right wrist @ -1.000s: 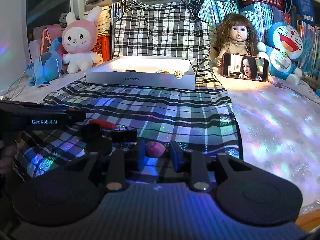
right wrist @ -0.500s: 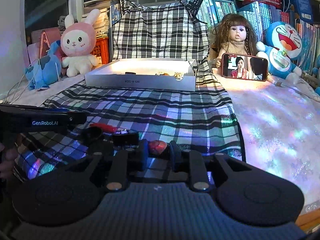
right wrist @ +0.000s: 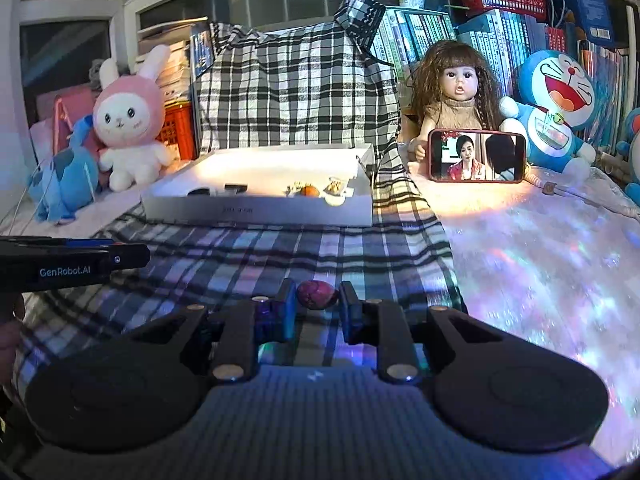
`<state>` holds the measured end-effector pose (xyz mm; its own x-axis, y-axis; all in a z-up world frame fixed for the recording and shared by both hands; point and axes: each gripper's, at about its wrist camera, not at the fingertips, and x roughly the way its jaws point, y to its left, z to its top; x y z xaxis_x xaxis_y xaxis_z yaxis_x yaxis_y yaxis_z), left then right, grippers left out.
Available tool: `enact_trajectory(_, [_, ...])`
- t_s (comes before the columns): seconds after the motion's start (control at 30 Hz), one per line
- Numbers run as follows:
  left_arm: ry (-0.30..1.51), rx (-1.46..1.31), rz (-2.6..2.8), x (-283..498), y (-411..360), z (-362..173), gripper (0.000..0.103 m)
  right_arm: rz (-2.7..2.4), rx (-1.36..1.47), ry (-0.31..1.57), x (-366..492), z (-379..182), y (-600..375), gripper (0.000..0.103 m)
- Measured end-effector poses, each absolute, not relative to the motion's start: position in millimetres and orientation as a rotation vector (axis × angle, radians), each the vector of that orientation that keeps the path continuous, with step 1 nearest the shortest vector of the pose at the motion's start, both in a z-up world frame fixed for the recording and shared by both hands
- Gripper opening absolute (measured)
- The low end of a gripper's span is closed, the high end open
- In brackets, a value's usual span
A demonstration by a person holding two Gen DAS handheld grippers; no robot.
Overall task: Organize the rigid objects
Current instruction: 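Carry the pink ball and red-handled screwdriver over the white tray with both tools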
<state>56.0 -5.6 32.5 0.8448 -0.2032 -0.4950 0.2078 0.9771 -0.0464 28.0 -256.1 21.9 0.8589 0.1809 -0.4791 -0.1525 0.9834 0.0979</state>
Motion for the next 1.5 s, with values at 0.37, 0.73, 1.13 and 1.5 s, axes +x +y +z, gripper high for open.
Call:
enact_trajectory(0.37, [0.517,-0.008,-0.217,101,-13,51,0.042,0.179,0.075,0.488,82,43,-243,0.027])
enact_trajectory(0.73, [0.554,-0.059,-0.212,148,-3,62,0.042,0.212,0.095,0.556,138,50,-231,0.027])
enact_trajectory(1.13, [0.667,-0.124,-0.202,212,9,63,0.042,0.221,0.133,0.688,202,54,-234,0.027])
enact_trajectory(1.5, [0.755,-0.097,-0.18,245,1,47,0.042,0.232,0.142,0.815,239,38,-227,0.027])
